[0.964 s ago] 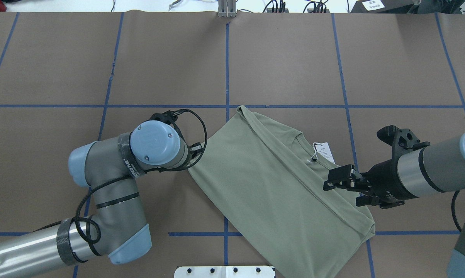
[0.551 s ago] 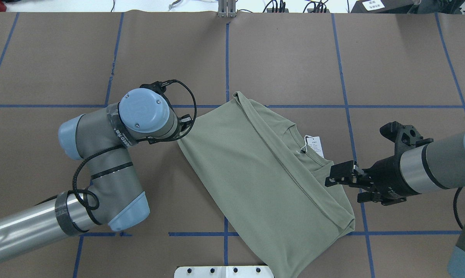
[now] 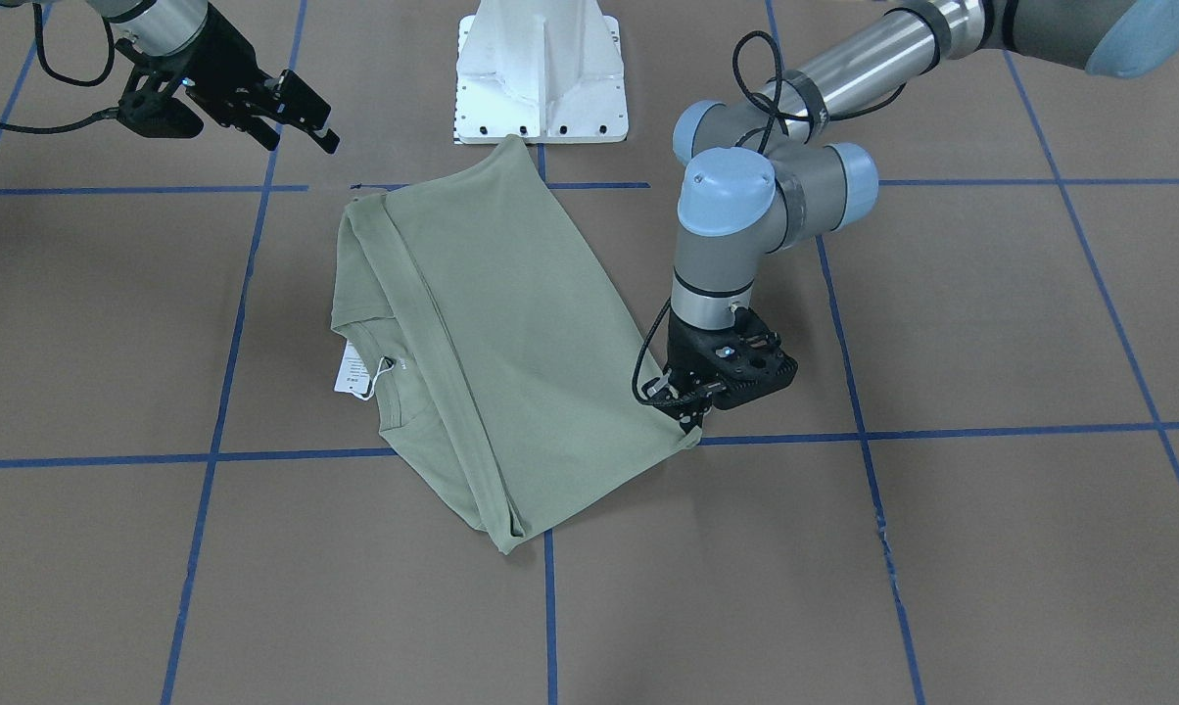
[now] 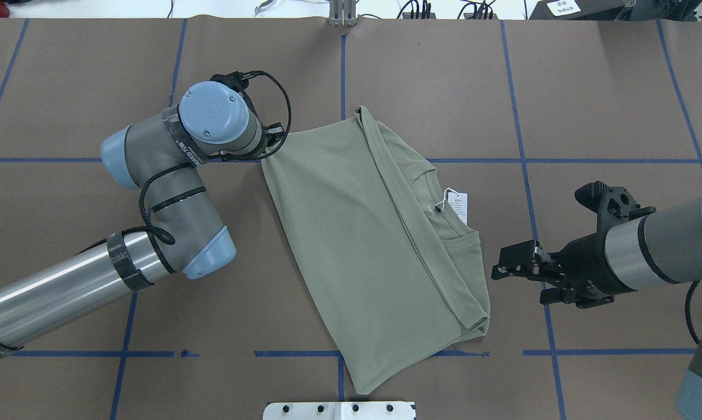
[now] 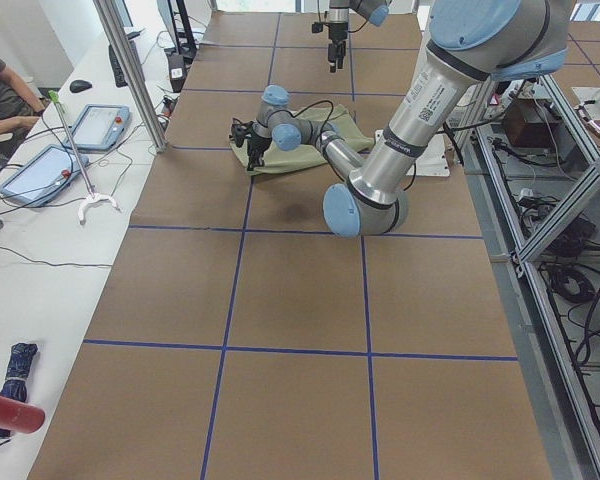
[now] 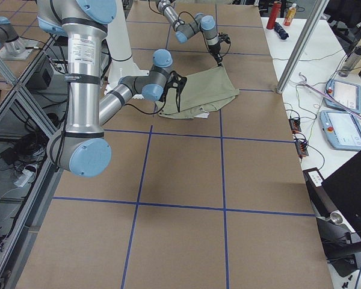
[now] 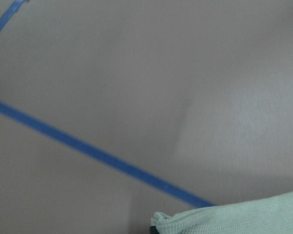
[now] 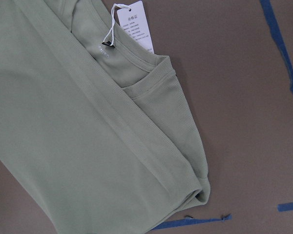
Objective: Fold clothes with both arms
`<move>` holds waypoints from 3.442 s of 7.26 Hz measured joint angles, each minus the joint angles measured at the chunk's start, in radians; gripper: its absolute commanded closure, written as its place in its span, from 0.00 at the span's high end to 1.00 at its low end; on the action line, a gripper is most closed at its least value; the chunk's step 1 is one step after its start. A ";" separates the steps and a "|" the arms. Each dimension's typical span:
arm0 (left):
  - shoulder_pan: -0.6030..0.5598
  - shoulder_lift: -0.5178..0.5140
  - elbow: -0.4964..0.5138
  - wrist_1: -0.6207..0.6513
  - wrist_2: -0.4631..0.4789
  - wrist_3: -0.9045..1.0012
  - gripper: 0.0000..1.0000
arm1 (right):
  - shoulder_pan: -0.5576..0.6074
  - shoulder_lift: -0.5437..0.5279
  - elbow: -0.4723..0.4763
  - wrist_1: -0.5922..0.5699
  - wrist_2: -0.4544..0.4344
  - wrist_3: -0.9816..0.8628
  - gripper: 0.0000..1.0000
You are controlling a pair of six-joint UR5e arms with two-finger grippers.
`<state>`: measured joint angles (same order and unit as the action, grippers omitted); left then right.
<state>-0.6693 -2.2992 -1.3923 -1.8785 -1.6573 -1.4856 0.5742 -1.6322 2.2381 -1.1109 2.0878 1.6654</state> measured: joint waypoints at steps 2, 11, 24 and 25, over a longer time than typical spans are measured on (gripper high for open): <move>-0.030 -0.090 0.162 -0.136 0.039 0.105 0.00 | 0.000 0.000 -0.001 -0.001 0.000 0.000 1.00; -0.113 -0.302 0.595 -0.486 0.050 0.371 1.00 | 0.009 0.056 -0.056 -0.012 -0.025 -0.003 1.00; -0.131 0.054 -0.078 -0.130 -0.169 0.469 1.00 | -0.203 0.544 -0.402 -0.475 -0.304 -0.338 1.00; -0.131 0.056 -0.078 -0.130 -0.170 0.469 1.00 | -0.215 0.545 -0.408 -0.477 -0.305 -0.345 1.00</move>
<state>-0.7999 -2.2428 -1.4704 -2.0081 -1.8269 -1.0168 0.3589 -1.0868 1.8299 -1.5878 1.7831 1.3201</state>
